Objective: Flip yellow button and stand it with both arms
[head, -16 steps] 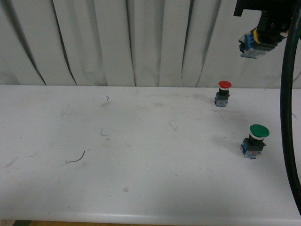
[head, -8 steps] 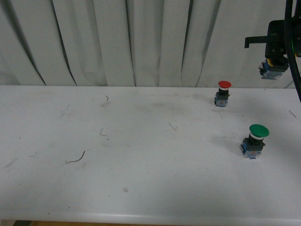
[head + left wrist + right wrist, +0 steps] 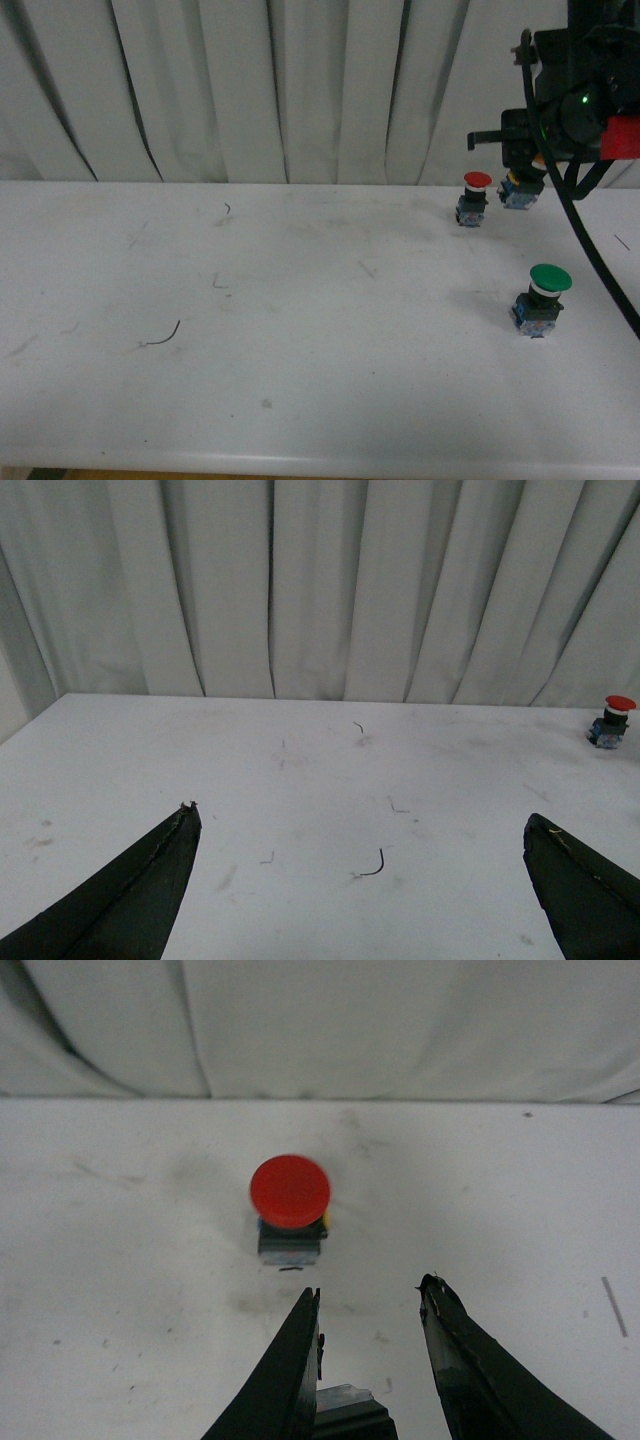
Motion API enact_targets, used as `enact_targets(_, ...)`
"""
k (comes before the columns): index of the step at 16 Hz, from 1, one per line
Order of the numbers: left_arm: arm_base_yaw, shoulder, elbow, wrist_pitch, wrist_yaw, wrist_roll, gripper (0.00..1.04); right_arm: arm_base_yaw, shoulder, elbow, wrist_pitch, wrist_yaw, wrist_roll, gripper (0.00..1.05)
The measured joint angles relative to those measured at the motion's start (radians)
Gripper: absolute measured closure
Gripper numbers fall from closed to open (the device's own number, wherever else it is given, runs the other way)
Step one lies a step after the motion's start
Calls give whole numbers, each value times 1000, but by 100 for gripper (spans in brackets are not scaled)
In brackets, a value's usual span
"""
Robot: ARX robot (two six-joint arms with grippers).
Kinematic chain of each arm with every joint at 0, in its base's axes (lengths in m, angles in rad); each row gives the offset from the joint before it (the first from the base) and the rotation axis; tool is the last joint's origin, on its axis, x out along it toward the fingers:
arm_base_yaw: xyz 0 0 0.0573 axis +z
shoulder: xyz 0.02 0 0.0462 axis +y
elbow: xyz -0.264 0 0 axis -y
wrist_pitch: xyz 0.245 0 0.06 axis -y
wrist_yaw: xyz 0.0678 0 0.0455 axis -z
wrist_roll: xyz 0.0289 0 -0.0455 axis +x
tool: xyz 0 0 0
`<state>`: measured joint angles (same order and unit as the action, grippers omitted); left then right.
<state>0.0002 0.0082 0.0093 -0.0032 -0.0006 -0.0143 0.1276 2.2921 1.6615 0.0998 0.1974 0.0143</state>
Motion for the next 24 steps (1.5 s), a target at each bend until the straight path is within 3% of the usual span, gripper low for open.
enact_targets(6, 0, 0, 0, 0, 0, 0, 7, 24, 112, 77, -98, -66, -96, 74)
enact_targets(11, 0, 0, 0, 0, 0, 0, 7, -11, 171, 140, -125, -36, -113, 74)
enact_targets(24, 0, 0, 0, 0, 0, 0, 7, 4, 233, 177, -148, 34, -24, 74)
